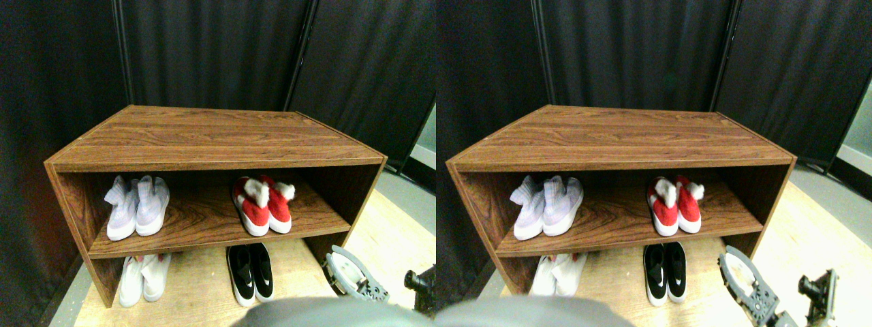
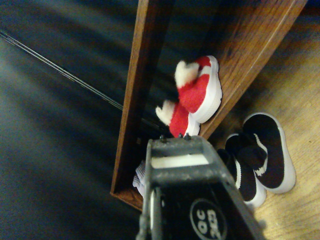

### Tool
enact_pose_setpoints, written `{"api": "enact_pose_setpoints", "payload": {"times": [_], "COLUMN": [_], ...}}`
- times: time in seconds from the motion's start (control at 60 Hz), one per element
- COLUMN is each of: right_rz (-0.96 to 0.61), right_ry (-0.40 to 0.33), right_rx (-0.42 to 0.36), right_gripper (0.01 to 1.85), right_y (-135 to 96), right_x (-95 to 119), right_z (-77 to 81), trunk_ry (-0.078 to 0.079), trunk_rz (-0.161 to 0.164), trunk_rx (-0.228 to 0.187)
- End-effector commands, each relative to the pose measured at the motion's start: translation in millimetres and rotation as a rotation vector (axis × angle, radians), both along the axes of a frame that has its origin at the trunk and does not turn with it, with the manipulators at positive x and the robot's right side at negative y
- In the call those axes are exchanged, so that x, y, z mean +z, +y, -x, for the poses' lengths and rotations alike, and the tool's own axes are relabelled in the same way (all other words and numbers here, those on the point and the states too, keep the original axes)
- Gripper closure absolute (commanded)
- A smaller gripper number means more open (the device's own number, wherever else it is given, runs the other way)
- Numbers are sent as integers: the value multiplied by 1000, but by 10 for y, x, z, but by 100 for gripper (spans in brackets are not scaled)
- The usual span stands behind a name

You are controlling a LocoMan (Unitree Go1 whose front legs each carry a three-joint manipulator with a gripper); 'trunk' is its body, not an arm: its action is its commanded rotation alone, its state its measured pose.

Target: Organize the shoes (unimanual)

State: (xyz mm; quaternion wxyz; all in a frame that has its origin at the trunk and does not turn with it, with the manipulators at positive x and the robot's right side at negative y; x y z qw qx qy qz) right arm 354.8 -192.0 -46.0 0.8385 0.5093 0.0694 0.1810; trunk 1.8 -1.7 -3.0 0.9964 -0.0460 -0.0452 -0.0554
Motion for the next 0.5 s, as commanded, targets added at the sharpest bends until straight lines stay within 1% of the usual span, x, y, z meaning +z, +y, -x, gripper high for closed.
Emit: {"api": "enact_pose_setpoints", "payload": {"times": [0.017,0.083,0.117,0.217,0.317,0.5], "right_rz": [-20,-28,-59,-56,-42,-49], "right_ry": [-60,-76,-72,-91,-97,-94], "right_rx": [-34,-56,-77,-101,-107,-121], "right_gripper": [180,180,180,180,180,180], "right_y": [87,77,74,64,53,59], "right_x": [52,41,34,15,-4,-30], "right_z": [-153,-160,-167,-185,-208,-251], "trunk_ry": [-1,4,5,7,15,23], "trunk_rz": [12,11,11,11,12,14], "trunk_rx": [6,5,4,1,-2,-9]}}
